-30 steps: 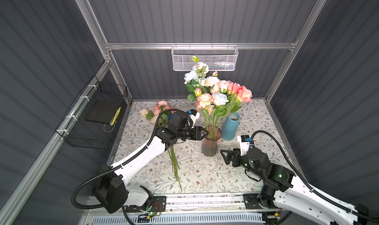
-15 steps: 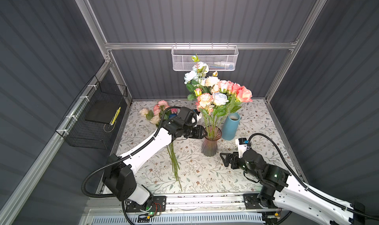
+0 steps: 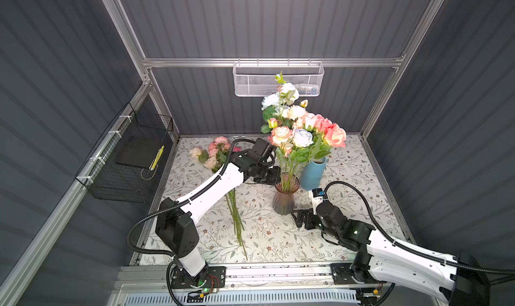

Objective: Arrange flowers in a vase
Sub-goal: Move the vase to the top-center of the table.

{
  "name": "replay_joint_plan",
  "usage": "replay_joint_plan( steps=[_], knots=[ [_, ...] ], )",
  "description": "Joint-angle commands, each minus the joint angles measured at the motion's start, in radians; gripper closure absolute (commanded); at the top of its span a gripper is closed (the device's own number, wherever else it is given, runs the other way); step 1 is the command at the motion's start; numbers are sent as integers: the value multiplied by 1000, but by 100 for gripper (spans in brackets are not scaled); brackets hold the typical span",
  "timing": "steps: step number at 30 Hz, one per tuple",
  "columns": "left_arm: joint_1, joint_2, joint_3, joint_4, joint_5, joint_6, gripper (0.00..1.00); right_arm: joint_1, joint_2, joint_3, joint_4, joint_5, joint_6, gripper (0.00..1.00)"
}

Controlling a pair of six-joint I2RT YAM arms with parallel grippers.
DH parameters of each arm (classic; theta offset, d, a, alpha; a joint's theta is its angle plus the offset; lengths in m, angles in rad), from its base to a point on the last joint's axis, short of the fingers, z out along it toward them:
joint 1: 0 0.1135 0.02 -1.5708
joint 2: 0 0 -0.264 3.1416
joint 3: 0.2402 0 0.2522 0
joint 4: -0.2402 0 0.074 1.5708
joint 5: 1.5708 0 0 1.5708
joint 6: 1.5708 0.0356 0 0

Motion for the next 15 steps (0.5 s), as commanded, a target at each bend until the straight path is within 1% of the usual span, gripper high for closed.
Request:
replay_joint_plan(
  steps=[1,4,7,9,15],
  knots=[
    [-1,3,0,-57,-35,11,100,1,63,-8,130,-34,-12,3],
    [0,-20,-27,-11,-53,-10,100,1,129,-1,202,-49,-22,3],
    [1,-46,-42,45,-96,-20,100,1,196,2,288,-62,-30,3],
    [6,-51,-41,78,-118,-17,100,1,268,9,348,-60,-37,4],
    [66,-45,-62,206,-103,-19,100,-16,452,81,462,-34,-65,11]
  ],
)
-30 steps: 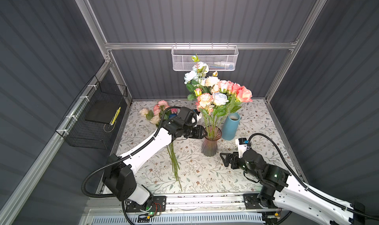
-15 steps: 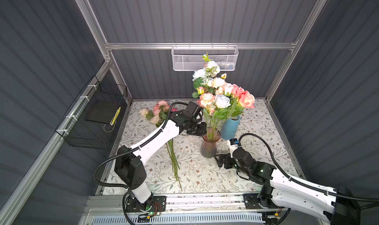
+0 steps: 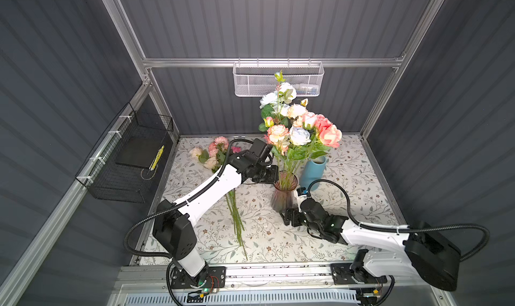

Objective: Arrange flowers in a vase
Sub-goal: Move the vase to the top-center of the table.

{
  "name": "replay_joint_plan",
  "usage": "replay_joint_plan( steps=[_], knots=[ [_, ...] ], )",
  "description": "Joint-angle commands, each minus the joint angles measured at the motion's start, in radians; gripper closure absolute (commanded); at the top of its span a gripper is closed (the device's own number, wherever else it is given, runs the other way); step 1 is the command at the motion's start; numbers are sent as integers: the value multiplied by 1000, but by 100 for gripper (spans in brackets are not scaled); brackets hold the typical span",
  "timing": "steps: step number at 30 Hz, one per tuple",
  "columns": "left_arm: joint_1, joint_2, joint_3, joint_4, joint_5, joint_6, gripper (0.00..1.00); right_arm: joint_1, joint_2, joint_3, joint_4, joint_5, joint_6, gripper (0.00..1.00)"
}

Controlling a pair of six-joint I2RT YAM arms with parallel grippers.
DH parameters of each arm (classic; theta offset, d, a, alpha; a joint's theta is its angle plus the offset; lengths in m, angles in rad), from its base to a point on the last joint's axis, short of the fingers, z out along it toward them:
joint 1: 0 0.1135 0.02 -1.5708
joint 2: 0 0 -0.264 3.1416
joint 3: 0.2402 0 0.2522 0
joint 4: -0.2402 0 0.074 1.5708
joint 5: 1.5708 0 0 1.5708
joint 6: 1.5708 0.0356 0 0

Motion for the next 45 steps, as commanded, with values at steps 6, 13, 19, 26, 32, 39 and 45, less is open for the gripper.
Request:
replay_joint_plan(
  steps=[6,13,19,26,32,39,45],
  knots=[
    [147,21,-42,248,-17,20,100,-78,228,139,224,20,-22,19],
    [210,189,124,244,-14,39,100,-165,433,350,211,-47,-26,24],
    [238,393,438,87,-35,53,100,-229,563,518,149,-101,-30,24],
    [262,572,723,-57,-49,34,100,-267,558,587,94,-173,-39,15],
    [262,602,791,-82,-40,30,100,-265,410,469,126,-250,-26,10],
    [264,636,842,-112,-35,29,100,-274,162,312,110,-224,-2,7],
    [263,670,887,-140,-25,28,100,-373,54,347,-60,-167,-24,5]
  ],
)
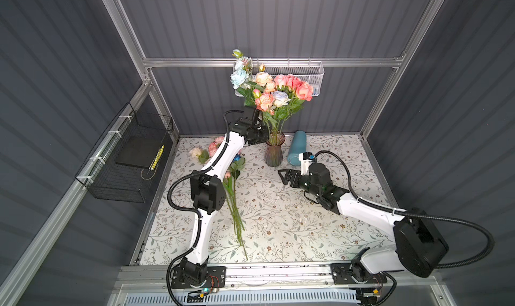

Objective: Arrange flowers in a vase
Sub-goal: Move the vase to the top-center of the table.

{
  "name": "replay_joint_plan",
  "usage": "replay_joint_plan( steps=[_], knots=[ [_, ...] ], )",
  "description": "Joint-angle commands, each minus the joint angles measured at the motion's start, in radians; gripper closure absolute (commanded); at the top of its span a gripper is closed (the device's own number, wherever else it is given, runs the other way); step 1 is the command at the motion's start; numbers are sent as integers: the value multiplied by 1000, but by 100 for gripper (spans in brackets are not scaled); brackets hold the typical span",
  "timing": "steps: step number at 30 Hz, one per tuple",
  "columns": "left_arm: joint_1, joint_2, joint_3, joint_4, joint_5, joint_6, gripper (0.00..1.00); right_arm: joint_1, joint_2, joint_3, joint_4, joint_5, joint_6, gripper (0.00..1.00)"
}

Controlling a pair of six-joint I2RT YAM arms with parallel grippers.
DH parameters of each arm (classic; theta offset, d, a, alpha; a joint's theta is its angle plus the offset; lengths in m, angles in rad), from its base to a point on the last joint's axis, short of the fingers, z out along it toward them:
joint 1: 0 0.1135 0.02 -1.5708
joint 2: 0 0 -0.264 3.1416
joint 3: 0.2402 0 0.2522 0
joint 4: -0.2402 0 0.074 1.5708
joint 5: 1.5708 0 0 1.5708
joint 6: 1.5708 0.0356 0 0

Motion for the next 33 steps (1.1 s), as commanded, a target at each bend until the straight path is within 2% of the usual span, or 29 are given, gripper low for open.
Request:
replay_joint_plan(
  steps=[1,7,12,20,24,33],
  knots=[
    [7,42,41,-47,-8,20,100,-65,-11,54,-132,50,-24,4],
    [9,58,57,-48,-2,13,99,-192,126,218,-244,60,-33,1],
    [11,59,56,-43,1,13,76,-274,306,424,-327,24,-44,1],
    [14,62,47,-31,7,17,43,-302,587,772,-496,-12,-99,1],
    [17,55,41,-24,7,19,35,-302,677,890,-568,-29,-123,1],
    [18,-43,-41,53,17,-13,19,-300,831,1103,-771,27,-179,1]
  ],
)
